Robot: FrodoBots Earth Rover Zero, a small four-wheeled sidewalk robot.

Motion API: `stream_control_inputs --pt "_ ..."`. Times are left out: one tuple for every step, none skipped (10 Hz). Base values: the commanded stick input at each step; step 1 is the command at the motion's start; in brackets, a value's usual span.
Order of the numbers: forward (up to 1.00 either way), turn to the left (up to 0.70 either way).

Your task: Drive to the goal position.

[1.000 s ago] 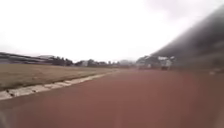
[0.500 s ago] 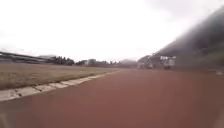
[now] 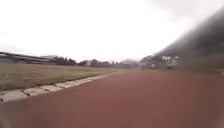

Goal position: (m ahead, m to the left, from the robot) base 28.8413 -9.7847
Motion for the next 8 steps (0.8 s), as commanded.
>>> stream_control_inputs --pt "1.00 0.00" --pt "1.00 0.00" --pt "1.00 0.00" --pt "1.00 0.00" --pt "1.00 0.00" --pt "1.00 0.00" --pt "1.00 0.00" --pt "1.00 0.00"
